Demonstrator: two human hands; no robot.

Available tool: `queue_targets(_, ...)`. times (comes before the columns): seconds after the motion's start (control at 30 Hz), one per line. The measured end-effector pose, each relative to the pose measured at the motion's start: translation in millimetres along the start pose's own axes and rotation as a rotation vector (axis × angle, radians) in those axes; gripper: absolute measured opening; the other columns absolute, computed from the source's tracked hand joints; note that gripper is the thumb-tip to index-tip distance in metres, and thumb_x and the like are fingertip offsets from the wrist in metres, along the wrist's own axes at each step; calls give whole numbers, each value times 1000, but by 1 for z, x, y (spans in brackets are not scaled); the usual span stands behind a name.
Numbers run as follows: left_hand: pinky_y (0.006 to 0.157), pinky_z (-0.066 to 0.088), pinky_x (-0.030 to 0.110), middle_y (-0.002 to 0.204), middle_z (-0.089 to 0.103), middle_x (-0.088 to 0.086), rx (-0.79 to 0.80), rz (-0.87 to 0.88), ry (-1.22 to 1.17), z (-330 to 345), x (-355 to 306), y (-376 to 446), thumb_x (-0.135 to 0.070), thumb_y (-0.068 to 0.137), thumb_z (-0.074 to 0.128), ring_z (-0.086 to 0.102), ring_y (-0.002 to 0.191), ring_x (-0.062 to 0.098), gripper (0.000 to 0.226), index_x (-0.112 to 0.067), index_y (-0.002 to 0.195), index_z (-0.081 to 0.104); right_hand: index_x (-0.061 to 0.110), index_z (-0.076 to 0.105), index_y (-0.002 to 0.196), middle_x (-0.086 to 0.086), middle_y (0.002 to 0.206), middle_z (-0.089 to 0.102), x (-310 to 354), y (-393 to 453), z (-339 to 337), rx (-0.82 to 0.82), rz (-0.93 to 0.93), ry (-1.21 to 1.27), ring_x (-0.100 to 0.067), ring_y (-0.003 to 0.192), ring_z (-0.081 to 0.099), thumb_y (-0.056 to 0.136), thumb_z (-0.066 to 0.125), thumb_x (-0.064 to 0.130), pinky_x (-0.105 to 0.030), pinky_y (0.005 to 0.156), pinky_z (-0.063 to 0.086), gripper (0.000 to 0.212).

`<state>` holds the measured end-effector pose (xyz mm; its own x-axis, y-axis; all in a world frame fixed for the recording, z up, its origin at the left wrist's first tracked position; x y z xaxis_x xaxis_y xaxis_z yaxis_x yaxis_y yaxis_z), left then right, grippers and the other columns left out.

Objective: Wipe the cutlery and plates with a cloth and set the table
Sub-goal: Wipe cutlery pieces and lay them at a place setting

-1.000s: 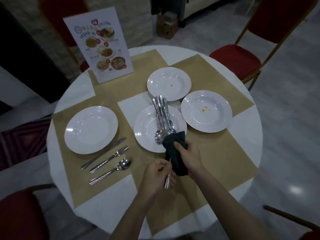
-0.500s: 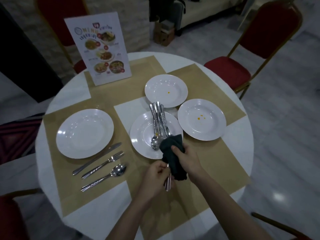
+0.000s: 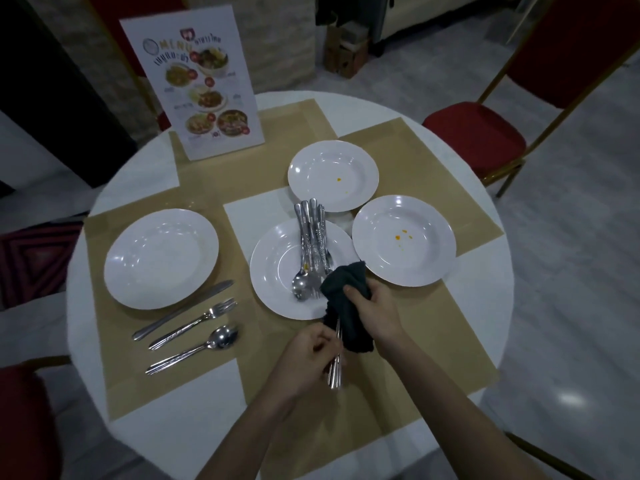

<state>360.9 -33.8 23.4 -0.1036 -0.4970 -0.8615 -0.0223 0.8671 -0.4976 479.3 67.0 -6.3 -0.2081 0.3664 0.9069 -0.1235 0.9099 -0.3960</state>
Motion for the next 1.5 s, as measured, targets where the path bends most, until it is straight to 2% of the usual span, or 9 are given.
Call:
queue_targets(0.23,45,45,19,60,67,0,63,-126,-49,66,24,11,-3,93,55,58,47,8,11,5,86,55,11,61,105,-4,93,67,-16,12,-127,-343,-46,-141,-22,89,64,93,61,27,-37,75,54,20)
queue_targets(0.47,47,43,16,66,58,3,-34,-185,-59,166,39,53,-1,86,65,55,55,9,18,-9,74,55,15,58,124,-1,109,68,-63,-27,-208,-321,49,-76,-18,100,66,93,61,33,-41,84,57,35)
queue_targets(0.57,50,45,18,68,62,6,-137,-170,20,186,45,64,-6,82,71,58,59,13,13,-3,78,58,20,50,132,3,113,64,-71,-41,-222,-322,86,17,-10,101,63,96,56,31,-28,80,56,38)
queue_targets(0.67,46,39,14,64,59,4,-239,-124,120,191,51,66,-6,82,69,54,55,10,19,-8,71,53,24,51,128,11,111,62,-74,-49,-227,-294,95,25,-4,100,61,99,50,33,-17,74,53,30)
queue_targets(0.87,47,40,12,62,56,-1,-261,-48,265,195,47,70,-11,90,63,51,53,5,26,-14,68,49,20,51,118,6,109,60,-73,-50,-221,-253,112,44,-8,99,60,101,43,36,-22,73,50,25)
queue_targets(1.03,54,39,19,66,59,-7,-256,-11,510,190,49,77,-20,90,54,54,60,4,21,-22,69,53,17,56,102,-5,99,62,-67,-43,-206,-186,86,11,-20,93,61,100,45,37,-40,78,53,22)
queue_targets(1.17,54,39,15,74,64,-5,-220,-10,501,190,53,76,-18,93,48,55,64,4,22,-18,74,60,13,57,98,-9,94,63,-59,-38,-196,-142,55,13,-19,86,60,100,46,35,-34,72,50,24)
queue_targets(1.3,58,43,28,66,53,-8,-248,70,501,157,43,61,-20,92,46,50,61,7,33,-32,61,40,10,58,100,-5,89,61,-47,-28,-179,-99,39,45,-12,80,59,101,46,34,-26,66,49,27)
queue_targets(1.5,52,25,21,59,45,3,-329,125,517,55,30,42,-15,96,49,36,55,5,32,-9,66,41,16,64,111,-3,104,71,-27,-11,-110,66,67,161,-19,97,67,98,50,37,-32,76,54,28)
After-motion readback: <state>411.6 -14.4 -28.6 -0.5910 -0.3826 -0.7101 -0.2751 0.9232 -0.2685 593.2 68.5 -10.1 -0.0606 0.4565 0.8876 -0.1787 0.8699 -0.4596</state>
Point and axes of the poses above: each hand's wrist, its own y-axis towards the middle knuckle, its own z-axis out of the palm, x = y × z, the point moved 4 cm from there along y, towards the middle knuckle
